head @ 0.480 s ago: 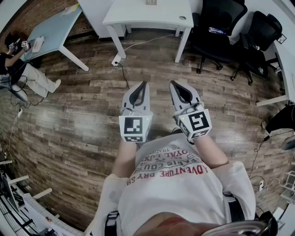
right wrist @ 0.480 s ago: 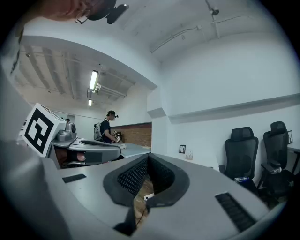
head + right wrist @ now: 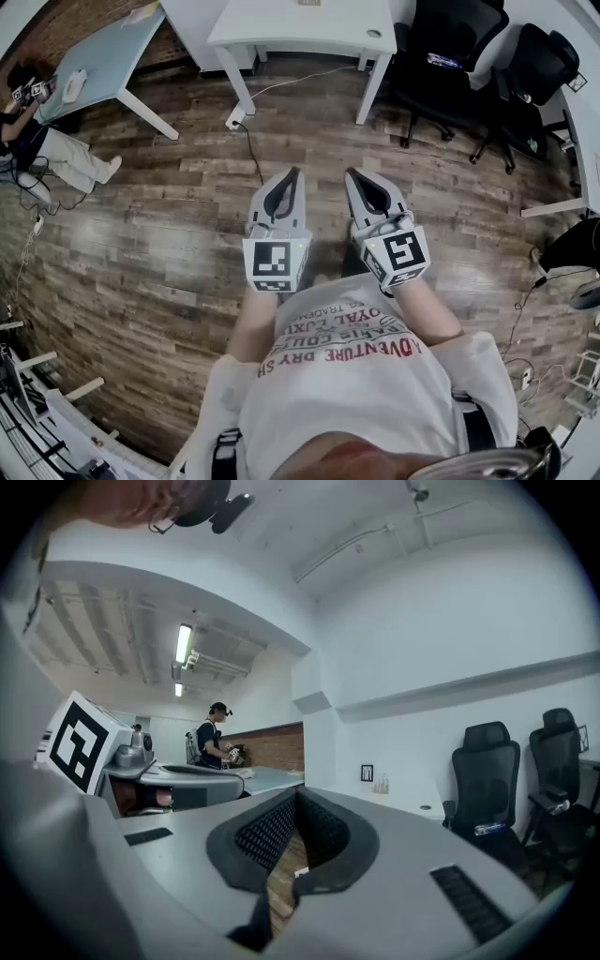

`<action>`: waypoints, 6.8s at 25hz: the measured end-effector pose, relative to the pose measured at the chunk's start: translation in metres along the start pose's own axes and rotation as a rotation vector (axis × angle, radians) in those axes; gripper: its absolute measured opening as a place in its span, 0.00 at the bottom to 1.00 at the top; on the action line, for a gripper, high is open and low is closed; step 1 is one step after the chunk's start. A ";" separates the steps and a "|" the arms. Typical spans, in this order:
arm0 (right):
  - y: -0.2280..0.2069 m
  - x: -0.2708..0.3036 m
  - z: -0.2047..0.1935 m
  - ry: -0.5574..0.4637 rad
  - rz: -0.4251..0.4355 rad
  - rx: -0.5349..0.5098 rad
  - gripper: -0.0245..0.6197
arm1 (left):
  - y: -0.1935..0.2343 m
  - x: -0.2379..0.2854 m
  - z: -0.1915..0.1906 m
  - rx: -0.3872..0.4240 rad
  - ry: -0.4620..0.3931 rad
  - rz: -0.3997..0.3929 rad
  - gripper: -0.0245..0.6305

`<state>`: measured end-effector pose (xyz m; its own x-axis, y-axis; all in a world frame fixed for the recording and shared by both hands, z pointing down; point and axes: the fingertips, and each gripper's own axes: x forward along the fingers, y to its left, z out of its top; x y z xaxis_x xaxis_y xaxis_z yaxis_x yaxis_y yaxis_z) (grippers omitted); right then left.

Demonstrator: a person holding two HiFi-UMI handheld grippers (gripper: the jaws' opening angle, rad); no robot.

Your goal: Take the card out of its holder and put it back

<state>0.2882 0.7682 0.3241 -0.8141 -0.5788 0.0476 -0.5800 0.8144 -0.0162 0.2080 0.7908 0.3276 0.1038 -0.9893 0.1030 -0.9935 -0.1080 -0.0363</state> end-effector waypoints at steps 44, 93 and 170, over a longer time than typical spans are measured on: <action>-0.352 0.293 -0.019 0.068 -0.003 0.076 0.07 | 0.105 0.431 0.026 -0.032 0.032 0.029 0.08; -0.551 0.707 -0.057 0.225 -0.133 0.169 0.07 | 0.369 0.810 -0.018 -0.091 0.215 -0.128 0.08; -0.586 0.752 -0.160 0.494 -0.233 0.268 0.07 | 0.374 0.903 -0.083 0.014 0.170 -1.166 0.09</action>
<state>0.0204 -0.1377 0.5293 -0.5924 -0.6009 0.5366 -0.7805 0.5932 -0.1973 -0.0734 -0.1350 0.4895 0.9405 -0.2656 0.2120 -0.3010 -0.9406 0.1570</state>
